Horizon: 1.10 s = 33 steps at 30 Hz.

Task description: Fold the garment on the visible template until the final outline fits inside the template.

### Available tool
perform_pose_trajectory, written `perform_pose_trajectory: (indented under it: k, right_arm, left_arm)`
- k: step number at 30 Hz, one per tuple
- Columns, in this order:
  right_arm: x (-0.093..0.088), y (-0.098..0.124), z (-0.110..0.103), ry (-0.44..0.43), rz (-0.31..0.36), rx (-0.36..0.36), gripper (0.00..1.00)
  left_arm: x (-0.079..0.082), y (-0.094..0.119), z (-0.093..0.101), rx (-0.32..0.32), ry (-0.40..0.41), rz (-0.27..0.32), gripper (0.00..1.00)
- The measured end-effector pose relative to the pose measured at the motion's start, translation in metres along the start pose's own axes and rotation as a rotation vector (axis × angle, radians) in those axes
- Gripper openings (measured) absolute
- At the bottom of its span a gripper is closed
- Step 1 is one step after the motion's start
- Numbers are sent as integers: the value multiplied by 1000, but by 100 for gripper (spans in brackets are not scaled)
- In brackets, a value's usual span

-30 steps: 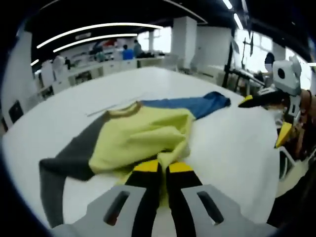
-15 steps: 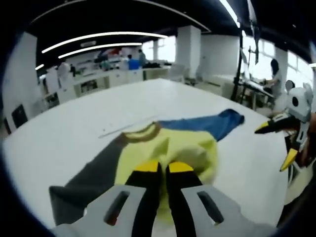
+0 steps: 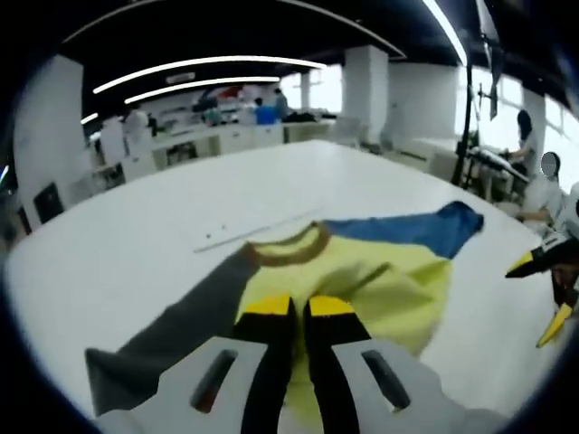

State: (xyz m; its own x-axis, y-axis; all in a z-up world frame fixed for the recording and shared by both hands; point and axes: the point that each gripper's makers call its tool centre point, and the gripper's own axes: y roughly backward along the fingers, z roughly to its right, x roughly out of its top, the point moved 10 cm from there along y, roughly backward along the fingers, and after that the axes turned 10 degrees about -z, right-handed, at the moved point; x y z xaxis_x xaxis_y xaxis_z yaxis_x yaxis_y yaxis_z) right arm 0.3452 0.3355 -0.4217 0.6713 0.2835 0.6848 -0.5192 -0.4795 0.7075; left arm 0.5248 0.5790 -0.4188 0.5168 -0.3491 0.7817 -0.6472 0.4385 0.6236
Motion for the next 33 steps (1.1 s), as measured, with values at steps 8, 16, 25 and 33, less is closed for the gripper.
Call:
perform_pose_trajectory:
  k: [8, 16, 25, 33]
  right_arm:
    - [3, -12, -3, -14, -1, 28, 69]
    - [4, -20, -3, -13, -18, 40, 69]
    - [12, -25, -9, 7, -9, 65, 70]
    - [24, -32, -20, 40, 0, 101, 70]
  left_arm:
    - [-7, -15, -3, 21, 2, -21, 2]
    - [-14, -24, -8, 33, -19, -41, 6]
    - [-15, -3, -22, 34, -7, -10, 19]
    - [-22, 25, -30, 45, -39, -20, 25]
